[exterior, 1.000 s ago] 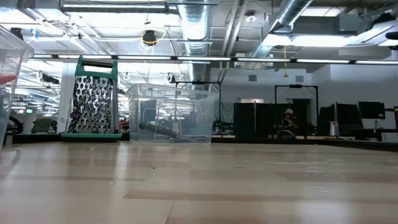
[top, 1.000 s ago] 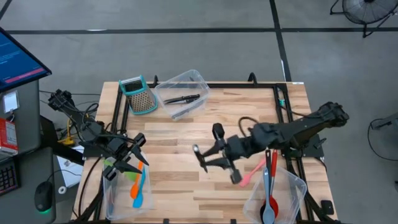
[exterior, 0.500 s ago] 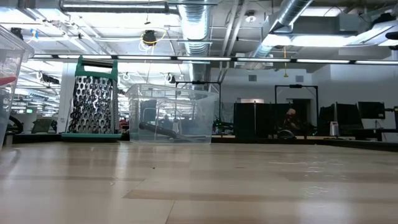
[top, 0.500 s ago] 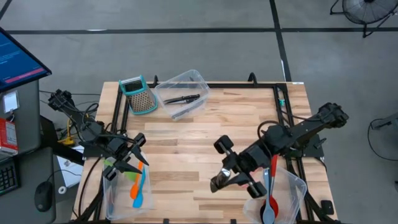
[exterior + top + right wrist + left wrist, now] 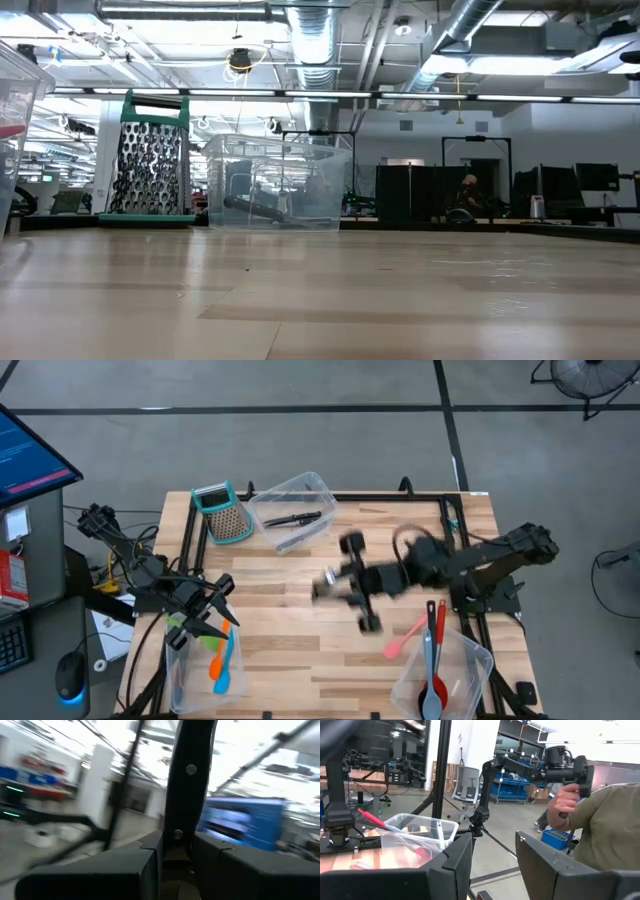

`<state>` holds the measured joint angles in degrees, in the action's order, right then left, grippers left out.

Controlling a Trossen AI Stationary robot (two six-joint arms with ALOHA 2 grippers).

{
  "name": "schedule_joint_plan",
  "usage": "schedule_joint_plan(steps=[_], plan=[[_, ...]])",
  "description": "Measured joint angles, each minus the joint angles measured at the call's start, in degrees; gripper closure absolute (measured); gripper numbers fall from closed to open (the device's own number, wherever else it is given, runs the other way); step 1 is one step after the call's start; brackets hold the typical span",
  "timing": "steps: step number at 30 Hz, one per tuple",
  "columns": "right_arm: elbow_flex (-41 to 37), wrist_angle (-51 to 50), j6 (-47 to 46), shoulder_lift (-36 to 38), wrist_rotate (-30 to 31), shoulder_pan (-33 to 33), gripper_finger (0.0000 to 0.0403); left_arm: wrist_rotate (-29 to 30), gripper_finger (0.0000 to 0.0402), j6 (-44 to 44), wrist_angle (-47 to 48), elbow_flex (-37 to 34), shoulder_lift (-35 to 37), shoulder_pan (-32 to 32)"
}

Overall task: Pick & Place Kitchen Items
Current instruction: Put the black knife into the top transparent bin

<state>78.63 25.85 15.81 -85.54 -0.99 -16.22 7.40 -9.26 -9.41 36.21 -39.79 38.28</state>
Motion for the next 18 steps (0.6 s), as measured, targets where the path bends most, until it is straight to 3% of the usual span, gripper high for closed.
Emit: schedule_joint_plan(steps=[9, 18], plan=[[0.0, -4.7, -1.1, -3.5, -3.9, 22.2, 0.0343, 0.0, 0.0270, 1.1, 0.2, 0.0, 0.0, 0.0], [4.0, -5.6, -5.0, -18.2, -8.1, 37.4, 0.0343, 0.0, 0.0270, 2.9, 0.4, 0.0, 0.0, 0.0]])
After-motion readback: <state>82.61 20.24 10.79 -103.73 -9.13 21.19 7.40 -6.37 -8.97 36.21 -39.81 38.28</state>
